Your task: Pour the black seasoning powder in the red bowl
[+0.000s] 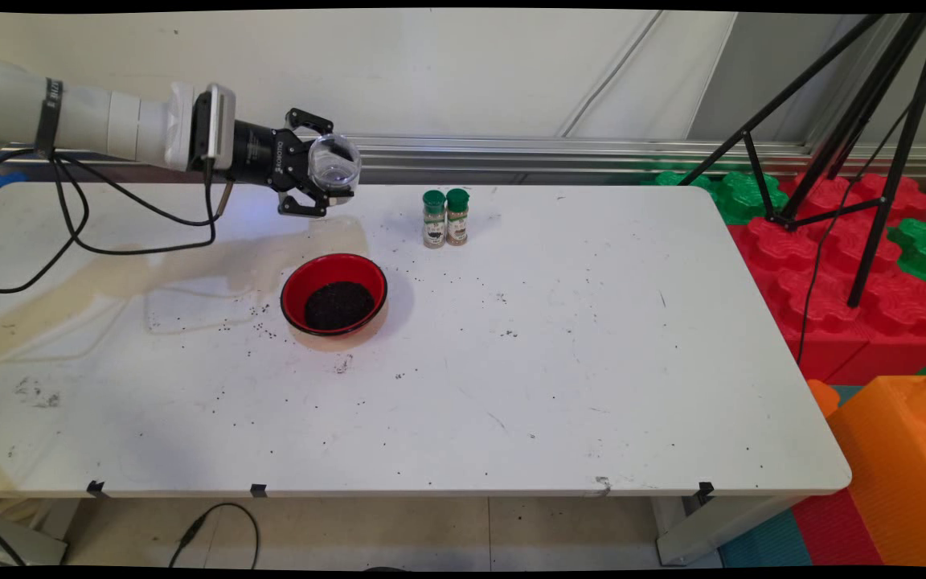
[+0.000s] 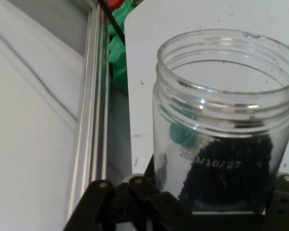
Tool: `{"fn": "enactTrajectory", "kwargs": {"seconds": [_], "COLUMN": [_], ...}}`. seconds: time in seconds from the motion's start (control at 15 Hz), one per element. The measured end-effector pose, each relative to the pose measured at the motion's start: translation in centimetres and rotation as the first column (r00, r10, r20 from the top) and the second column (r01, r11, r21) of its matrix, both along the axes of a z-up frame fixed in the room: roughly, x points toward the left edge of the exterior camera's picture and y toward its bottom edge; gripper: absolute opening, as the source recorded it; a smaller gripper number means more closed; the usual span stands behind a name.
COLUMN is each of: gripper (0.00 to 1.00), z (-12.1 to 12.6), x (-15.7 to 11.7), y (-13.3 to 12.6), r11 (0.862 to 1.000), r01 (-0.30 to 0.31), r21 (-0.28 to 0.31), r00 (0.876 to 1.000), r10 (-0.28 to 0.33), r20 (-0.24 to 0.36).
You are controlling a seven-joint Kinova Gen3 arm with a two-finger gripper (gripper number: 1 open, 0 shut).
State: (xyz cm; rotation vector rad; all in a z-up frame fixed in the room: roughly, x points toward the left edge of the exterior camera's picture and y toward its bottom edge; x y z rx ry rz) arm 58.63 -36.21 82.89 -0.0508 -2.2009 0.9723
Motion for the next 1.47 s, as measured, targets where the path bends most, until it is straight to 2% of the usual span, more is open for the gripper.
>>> {"fn": "enactTrajectory", "kwargs": {"seconds": [0.2, 0.4, 0.53, 0.73, 1.0, 1.2, 1.27, 1.47], "gripper": [0.00, 0.00, 0.00, 0.00, 0.00, 0.00, 0.00, 0.00], "z": [0.1, 0.2, 0.2, 0.1, -0.4, -1.0, -1.1, -2.1], "x": [0.1, 0.1, 0.2, 0.3, 0.5, 0.7, 0.7, 0.7], "y": [-0.5, -1.0, -1.5, -2.1, -3.1, -3.8, -4.0, -4.7], "r11": [0.993, 0.972, 0.951, 0.923, 0.878, 0.840, 0.832, 0.798], "r01": [-0.067, -0.127, -0.166, -0.207, -0.254, -0.282, -0.286, -0.299], "r21": [0.100, 0.199, 0.260, 0.324, 0.407, 0.463, 0.474, 0.523], "r00": [0.992, 0.968, 0.942, 0.906, 0.846, 0.795, 0.784, 0.740], "r10": [0.077, 0.165, 0.231, 0.305, 0.406, 0.474, 0.488, 0.540], "r20": [-0.097, -0.189, -0.243, -0.292, -0.347, -0.378, -0.383, -0.402]}}
